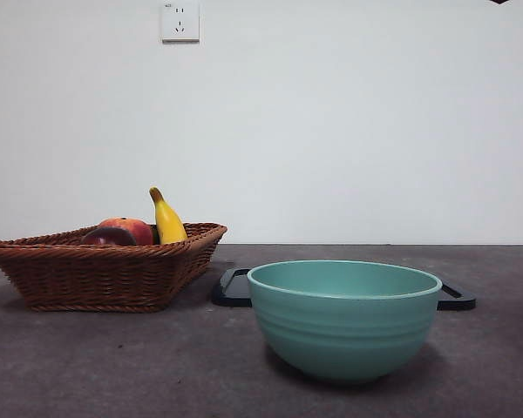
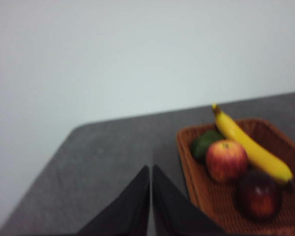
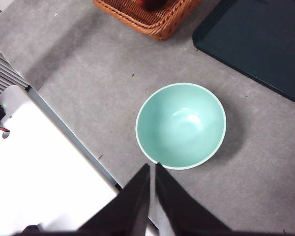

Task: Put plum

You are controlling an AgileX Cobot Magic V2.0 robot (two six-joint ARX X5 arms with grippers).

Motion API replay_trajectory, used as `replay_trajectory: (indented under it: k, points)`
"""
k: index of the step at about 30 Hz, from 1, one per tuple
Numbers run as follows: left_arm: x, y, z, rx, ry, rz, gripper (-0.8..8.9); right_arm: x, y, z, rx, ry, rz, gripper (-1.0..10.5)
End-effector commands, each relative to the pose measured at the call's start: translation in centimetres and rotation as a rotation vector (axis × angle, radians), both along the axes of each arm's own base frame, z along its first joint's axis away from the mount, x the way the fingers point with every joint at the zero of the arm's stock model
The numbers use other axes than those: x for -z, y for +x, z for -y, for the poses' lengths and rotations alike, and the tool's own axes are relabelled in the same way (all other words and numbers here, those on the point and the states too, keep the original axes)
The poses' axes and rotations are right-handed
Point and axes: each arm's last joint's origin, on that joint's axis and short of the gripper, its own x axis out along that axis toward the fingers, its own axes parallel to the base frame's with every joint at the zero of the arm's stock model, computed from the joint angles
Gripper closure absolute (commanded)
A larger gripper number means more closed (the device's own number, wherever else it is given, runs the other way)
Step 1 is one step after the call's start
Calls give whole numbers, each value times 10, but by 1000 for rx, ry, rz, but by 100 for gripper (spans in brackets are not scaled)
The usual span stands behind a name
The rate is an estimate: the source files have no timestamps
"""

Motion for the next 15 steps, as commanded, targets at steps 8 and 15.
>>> replay_trajectory:
  k: [8,15]
  points:
    - [44,4,0,-6,-64,-54,806,-5,0,-2,-15,9,22,939]
    - [61,8,0,-8,-70,-107,806,-5,0,-2,-15,9,22,939]
